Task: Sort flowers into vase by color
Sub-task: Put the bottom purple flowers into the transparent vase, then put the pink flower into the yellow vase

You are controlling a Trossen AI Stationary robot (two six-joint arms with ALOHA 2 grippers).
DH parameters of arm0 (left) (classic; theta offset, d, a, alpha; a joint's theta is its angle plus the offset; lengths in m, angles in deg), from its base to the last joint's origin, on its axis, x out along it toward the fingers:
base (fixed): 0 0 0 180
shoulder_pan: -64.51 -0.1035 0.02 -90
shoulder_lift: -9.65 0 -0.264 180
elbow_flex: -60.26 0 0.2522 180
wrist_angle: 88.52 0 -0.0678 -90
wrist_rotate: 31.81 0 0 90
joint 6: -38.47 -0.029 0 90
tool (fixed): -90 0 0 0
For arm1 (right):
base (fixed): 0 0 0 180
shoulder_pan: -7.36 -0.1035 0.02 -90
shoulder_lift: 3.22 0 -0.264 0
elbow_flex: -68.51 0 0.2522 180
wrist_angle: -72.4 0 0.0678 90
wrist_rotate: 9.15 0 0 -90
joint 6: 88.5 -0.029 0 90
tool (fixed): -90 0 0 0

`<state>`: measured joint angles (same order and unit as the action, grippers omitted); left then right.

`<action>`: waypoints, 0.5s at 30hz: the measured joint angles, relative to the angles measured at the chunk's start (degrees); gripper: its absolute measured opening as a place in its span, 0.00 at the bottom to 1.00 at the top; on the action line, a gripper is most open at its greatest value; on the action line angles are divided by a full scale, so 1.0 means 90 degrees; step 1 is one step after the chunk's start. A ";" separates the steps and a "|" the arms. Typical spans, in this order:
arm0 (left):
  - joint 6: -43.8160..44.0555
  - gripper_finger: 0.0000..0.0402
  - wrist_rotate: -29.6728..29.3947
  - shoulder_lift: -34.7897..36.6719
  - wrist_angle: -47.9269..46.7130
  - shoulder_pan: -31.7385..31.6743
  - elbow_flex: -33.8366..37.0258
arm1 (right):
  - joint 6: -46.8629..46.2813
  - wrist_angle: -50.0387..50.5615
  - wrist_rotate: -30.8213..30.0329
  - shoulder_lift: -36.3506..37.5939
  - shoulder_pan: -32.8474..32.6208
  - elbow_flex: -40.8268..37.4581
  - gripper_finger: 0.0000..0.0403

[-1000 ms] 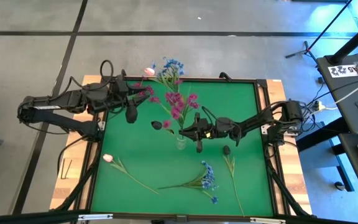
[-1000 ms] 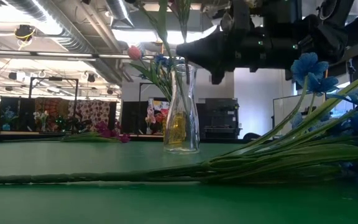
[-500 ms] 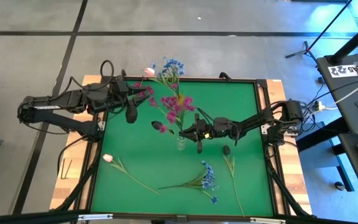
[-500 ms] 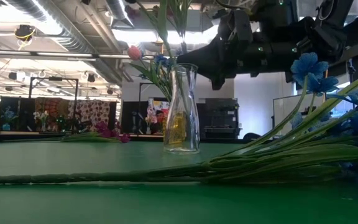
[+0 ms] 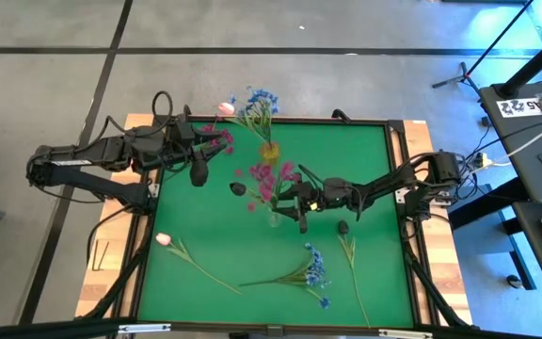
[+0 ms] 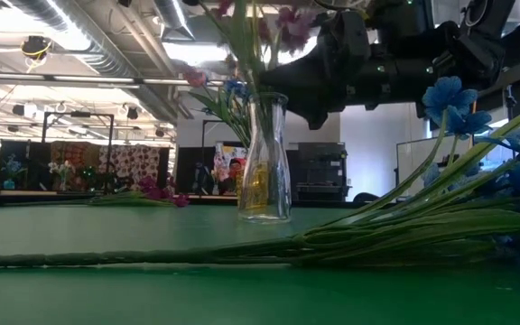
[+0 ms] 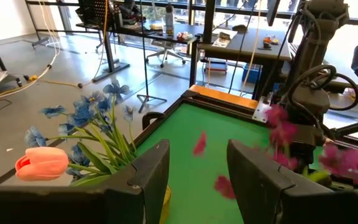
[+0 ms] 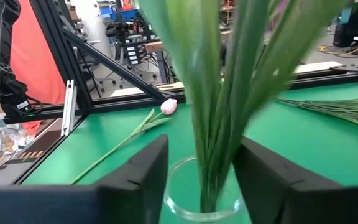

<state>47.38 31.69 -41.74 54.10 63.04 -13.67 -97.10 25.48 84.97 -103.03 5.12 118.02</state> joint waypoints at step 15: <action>0.0001 0.39 -0.0189 -0.0002 -0.0043 0.0002 0.0000 | 0.0169 0.3014 -0.0236 0.1715 0.0000 -0.0005 0.62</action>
<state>47.38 30.00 -41.76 53.72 63.06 -13.67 -95.58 52.60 82.85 -87.59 5.12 117.98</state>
